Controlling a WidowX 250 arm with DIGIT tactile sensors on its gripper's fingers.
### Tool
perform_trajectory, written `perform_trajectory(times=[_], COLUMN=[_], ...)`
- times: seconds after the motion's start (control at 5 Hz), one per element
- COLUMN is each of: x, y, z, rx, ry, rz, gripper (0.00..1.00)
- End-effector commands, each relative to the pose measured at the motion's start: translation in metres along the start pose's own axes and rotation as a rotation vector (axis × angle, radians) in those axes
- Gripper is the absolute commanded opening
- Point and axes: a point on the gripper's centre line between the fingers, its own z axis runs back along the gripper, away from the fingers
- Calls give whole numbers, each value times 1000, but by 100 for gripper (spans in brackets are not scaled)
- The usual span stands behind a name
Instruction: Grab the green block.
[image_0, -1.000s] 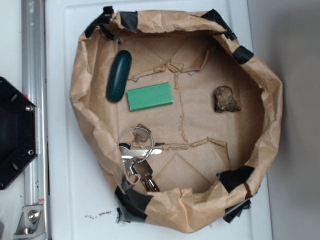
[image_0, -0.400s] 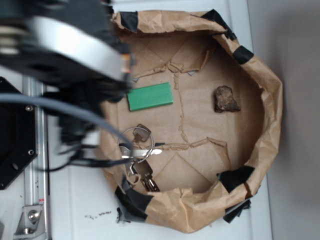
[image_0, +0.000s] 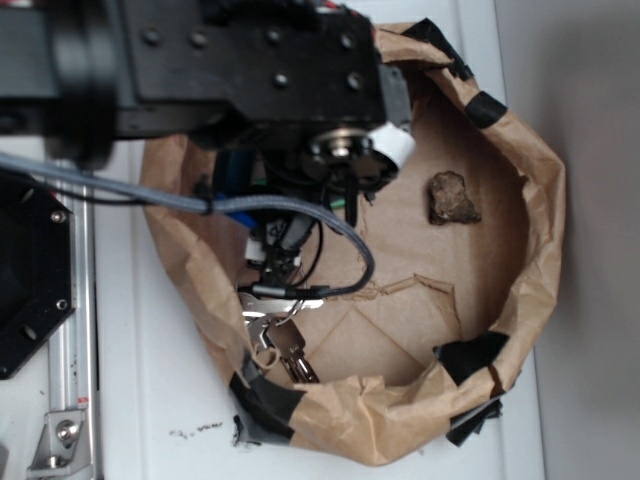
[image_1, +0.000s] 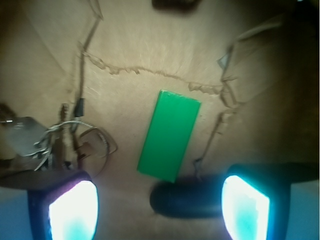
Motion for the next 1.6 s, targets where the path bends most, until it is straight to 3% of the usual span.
perform_trajectory(times=[0.0, 0.2, 0.4, 0.8, 1.0, 1.2, 1.4], x=[25, 23, 16, -8, -15, -12, 3], y=[3, 7, -2, 11, 4, -10, -14], z=[-71, -72, -42, 49, 98, 118, 106], rx=[-14, 8, 76, 83, 145, 144, 132], ry=[158, 167, 107, -58, -149, -265, -308], rz=[-60, -21, -40, 63, 120, 213, 261], gripper=[100, 0, 0, 0, 0, 0, 0])
